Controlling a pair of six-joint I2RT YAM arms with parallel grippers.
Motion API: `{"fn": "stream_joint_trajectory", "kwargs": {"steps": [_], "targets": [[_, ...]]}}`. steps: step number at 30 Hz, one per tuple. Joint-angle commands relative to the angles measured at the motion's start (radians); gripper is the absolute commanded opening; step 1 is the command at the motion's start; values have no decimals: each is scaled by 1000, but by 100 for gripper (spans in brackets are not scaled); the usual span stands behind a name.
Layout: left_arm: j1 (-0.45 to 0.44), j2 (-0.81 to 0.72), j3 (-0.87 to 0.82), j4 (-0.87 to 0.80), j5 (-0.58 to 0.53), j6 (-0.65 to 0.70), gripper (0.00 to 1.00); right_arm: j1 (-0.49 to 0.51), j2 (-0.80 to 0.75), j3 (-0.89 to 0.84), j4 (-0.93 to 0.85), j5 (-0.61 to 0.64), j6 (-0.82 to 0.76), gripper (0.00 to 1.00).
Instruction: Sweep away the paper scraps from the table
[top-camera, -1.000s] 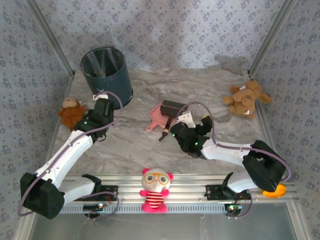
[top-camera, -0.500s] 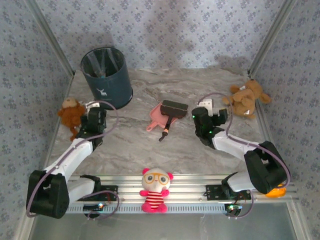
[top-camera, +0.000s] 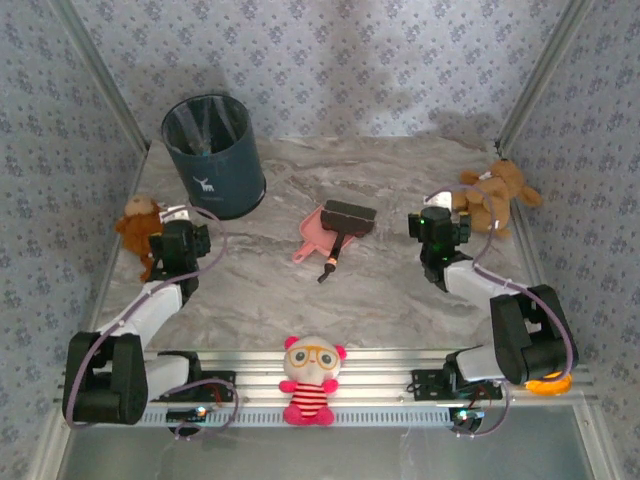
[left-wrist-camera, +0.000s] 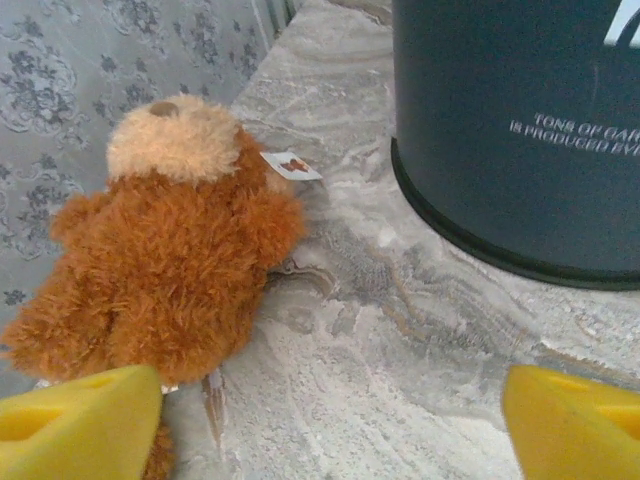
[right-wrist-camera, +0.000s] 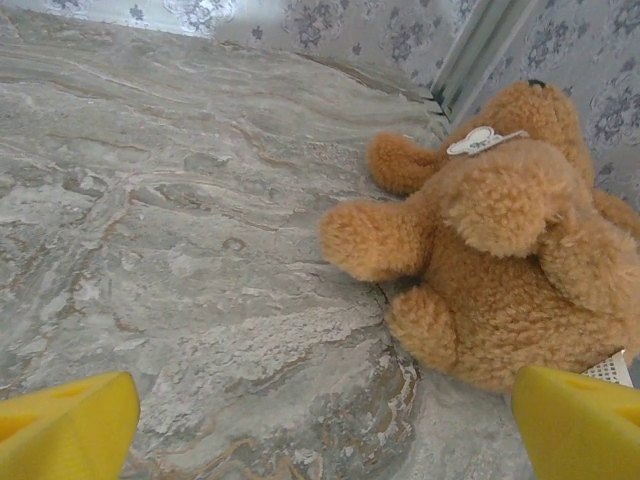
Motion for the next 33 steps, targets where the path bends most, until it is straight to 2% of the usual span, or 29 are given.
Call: {"fn": "stream_joint_trajectory", "kwargs": {"steps": [1,10,17,23,25,27,33], "targets": [[28,46,-7,88,85,6,99,-41,-25,-23,46,-121,27,99],[65,104,-85,306,286,43,100,-164,-48,-31,36,-263,45,99],[77,153,-95,385,343,56,100,-222,-50,-47,-1,-312,87,99],[102,182,-91,435,405,47,100,-229,-22,-180,259,-315,31,99],[114,217,-125,551,434,44,100,-234,-11,-208,330,-322,27,99],[121,253,-141,610,484,48,100,-242,-1,-212,343,-334,33,100],[121,335,-116,631,527,71,99,-270,74,-256,477,-368,59,100]]}}
